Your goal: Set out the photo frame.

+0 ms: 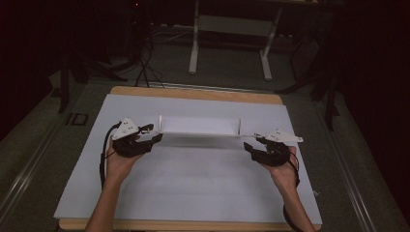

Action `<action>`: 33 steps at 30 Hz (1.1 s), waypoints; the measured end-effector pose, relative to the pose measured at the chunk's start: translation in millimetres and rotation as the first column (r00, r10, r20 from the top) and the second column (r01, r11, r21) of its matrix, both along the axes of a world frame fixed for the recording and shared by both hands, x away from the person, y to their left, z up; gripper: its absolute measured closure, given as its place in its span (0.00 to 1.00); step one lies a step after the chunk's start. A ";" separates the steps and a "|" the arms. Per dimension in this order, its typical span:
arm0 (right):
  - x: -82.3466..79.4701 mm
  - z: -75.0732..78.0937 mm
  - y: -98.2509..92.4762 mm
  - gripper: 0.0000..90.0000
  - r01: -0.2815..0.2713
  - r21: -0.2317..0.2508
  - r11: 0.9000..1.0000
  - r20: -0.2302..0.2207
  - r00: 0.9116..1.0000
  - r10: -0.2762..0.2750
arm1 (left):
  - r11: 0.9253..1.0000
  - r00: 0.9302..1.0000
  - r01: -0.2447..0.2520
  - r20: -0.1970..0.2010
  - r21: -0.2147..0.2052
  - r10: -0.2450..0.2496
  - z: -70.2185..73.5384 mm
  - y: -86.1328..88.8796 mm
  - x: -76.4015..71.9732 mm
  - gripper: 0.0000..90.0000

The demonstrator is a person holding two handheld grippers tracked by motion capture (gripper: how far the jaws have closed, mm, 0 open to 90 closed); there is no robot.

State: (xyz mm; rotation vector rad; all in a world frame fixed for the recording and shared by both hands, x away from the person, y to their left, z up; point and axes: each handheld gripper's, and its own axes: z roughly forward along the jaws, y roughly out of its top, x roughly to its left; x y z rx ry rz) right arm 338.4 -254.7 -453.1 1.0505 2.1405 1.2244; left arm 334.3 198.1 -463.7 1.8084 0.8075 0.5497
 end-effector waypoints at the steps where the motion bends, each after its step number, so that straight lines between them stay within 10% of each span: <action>1: 1.2 0.5 -0.4 0.44 -0.004 0.005 1.000 0.001 1.000 0.004 | 1.000 1.000 -0.001 -0.001 -0.002 0.001 0.3 -0.1 0.4 0.52; 23: 32.2 -5.4 10.1 0.49 -0.054 0.053 0.997 0.040 0.998 0.052 | 0.999 1.000 -0.006 -0.016 -0.043 0.005 4.7 2.3 12.9 0.52; 33: 39.3 -4.0 10.0 0.49 -0.043 0.082 0.996 0.044 0.998 0.039 | 0.992 1.000 0.012 -0.021 -0.127 -0.014 -1.8 6.8 25.1 0.48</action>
